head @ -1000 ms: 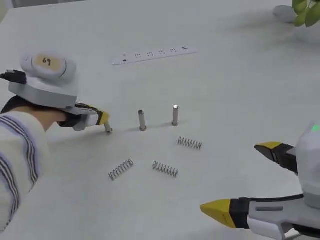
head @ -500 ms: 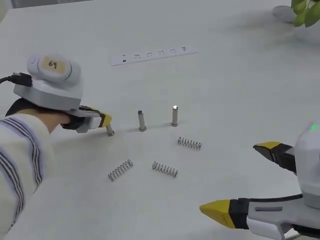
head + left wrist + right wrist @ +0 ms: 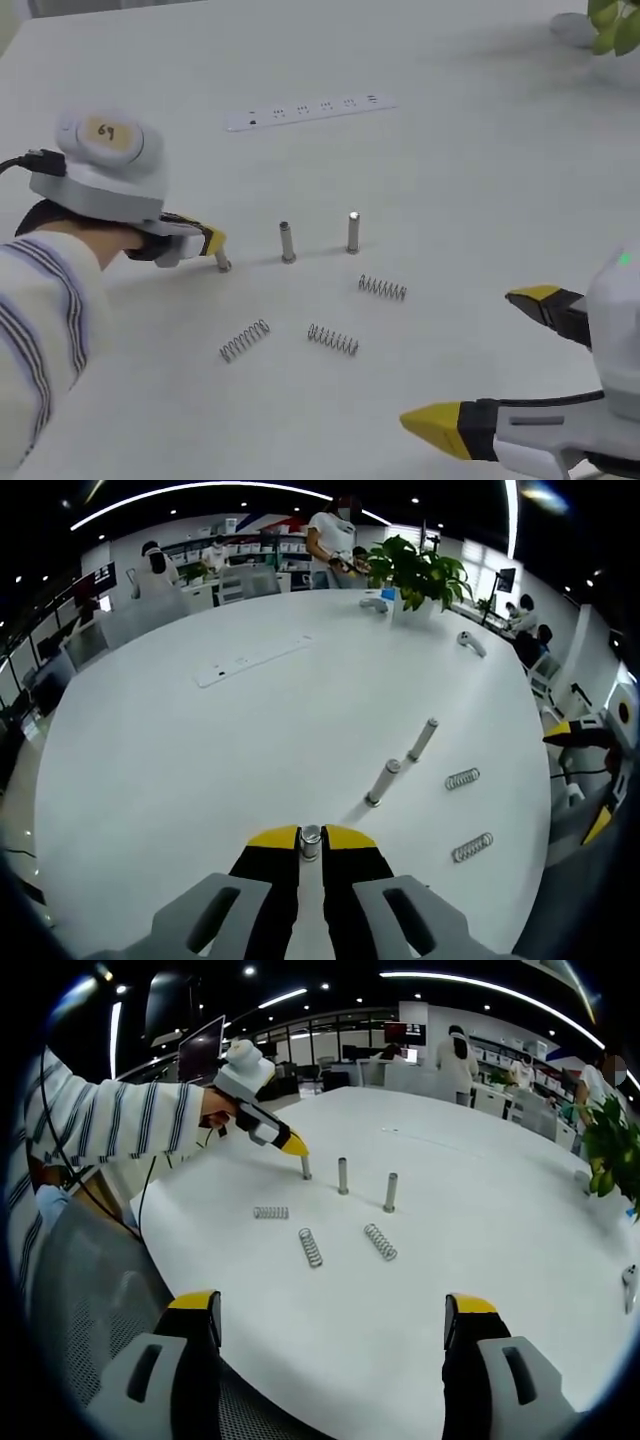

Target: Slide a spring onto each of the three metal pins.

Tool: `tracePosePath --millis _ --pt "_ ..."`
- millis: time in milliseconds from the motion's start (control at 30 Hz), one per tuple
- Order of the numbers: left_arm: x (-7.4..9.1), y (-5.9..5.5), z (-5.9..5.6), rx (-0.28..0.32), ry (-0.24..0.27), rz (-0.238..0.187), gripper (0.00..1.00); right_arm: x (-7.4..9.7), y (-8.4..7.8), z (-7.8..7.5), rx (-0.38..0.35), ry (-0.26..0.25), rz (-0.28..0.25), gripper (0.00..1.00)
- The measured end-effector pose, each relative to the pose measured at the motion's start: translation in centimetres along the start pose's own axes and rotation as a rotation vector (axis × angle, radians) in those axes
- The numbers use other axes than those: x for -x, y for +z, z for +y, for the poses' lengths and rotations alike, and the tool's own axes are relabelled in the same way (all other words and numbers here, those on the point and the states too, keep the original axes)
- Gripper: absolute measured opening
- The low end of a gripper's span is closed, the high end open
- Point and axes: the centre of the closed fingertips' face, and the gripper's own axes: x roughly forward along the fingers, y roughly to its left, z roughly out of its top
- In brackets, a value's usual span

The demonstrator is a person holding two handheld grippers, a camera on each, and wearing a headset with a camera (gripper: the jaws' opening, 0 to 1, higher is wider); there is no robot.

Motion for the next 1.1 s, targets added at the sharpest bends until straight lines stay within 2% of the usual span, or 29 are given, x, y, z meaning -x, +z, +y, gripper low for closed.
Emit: tracePosePath --millis 100,200,300,633,900,1100 --pt "0.0 0.0 -0.1 -0.017 0.002 -0.002 0.0 0.0 0.0 0.1 0.0 0.005 0.003 0.91" --pt "-0.1 0.1 -0.3 -0.068 -0.013 -0.008 0.01 0.0 -0.1 0.1 -0.001 0.005 0.005 0.91" --pt "-0.1 0.1 -0.3 -0.094 -0.013 -0.011 0.0 0.0 0.0 0.1 -0.002 0.002 0.003 0.91" --pt "0.0 0.1 -0.2 -0.111 -0.015 -0.01 0.04 0.1 0.1 0.3 0.006 0.007 0.002 0.91" --pt "0.0 -0.7 -0.5 -0.105 -0.034 0.016 0.1 0.1 0.0 0.5 0.011 0.012 0.007 0.9" --pt "0.2 -1.1 -0.4 -0.104 -0.036 0.017 0.13 0.0 0.0 0.8 0.016 0.019 0.01 0.9"
